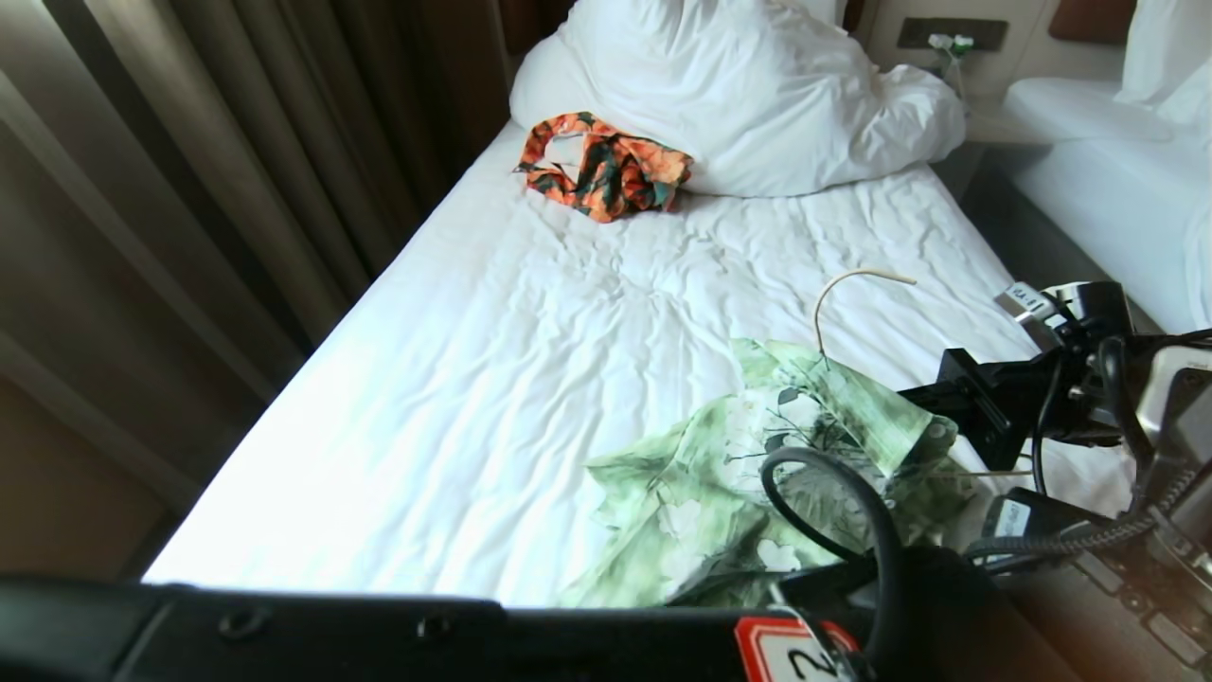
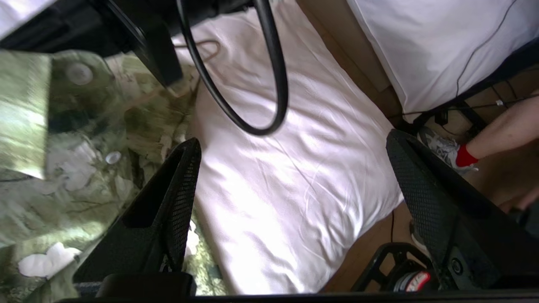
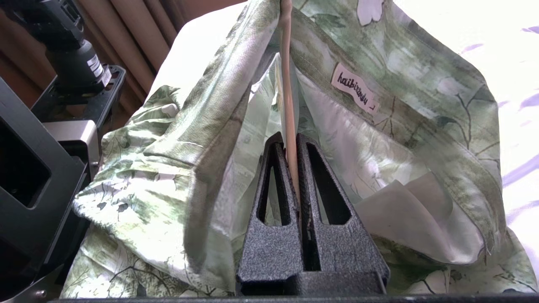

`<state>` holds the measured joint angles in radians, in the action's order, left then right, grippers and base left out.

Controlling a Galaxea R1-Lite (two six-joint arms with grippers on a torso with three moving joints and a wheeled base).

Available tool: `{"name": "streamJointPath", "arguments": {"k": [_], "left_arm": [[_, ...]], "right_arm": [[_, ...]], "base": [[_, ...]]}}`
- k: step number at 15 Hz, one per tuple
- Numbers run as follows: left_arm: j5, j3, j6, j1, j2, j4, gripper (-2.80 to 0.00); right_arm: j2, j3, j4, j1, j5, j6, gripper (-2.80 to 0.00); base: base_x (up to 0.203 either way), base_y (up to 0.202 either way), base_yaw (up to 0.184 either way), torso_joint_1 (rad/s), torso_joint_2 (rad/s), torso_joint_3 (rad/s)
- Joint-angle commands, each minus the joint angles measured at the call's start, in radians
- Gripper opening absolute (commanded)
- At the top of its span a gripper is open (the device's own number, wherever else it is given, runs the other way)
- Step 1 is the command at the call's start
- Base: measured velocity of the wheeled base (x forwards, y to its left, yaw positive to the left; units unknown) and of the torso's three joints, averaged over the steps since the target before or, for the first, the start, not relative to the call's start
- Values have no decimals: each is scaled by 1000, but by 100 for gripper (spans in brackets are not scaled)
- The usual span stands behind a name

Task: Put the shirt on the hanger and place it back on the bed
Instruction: Hook one side of the shirt onto the hanger

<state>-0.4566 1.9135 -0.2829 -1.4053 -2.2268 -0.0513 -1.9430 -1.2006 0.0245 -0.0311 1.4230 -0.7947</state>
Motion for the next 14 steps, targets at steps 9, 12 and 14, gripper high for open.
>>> {"name": "streamJointPath", "arguments": {"k": [9, 12, 14], "left_arm": [[-12, -433, -39, 69, 212, 110, -280], [2, -638, -35, 147, 330, 188, -280], [71, -776, 21, 255, 412, 306, -280]], "right_arm": [[6, -6, 0, 0, 8, -3, -280], [9, -7, 0, 0, 8, -1, -280], [13, -7, 0, -3, 8, -1, -280]], "base": [[0, 0, 0, 0, 0, 0], [0, 0, 0, 0, 0, 0], [0, 0, 0, 0, 0, 0]]}}
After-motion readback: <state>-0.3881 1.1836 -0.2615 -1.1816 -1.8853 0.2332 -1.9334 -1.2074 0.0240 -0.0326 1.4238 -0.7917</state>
